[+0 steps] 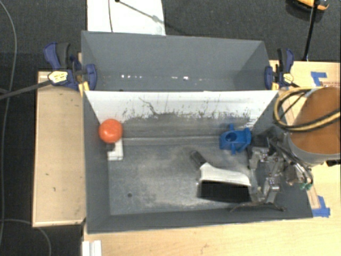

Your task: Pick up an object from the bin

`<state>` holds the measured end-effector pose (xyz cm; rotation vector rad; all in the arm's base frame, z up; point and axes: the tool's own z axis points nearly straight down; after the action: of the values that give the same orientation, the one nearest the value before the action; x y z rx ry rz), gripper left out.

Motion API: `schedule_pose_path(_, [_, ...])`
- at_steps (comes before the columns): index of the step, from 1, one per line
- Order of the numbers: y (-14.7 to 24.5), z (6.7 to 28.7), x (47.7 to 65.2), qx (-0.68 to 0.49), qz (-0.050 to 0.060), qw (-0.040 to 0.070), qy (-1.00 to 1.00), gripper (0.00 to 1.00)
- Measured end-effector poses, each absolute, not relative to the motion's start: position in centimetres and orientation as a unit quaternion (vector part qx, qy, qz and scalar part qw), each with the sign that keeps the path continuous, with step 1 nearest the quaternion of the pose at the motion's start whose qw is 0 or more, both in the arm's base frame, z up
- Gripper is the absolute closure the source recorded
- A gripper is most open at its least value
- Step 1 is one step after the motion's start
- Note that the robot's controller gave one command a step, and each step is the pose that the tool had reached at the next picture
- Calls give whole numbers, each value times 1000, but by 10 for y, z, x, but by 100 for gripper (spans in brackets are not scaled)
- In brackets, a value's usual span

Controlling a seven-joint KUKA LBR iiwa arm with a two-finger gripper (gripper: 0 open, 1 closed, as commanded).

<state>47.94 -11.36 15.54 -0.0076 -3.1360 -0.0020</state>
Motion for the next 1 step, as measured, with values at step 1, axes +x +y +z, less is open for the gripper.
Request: schedule_pose_path(1, [-113, 159, 481, 0, 0, -1, -1000, 0])
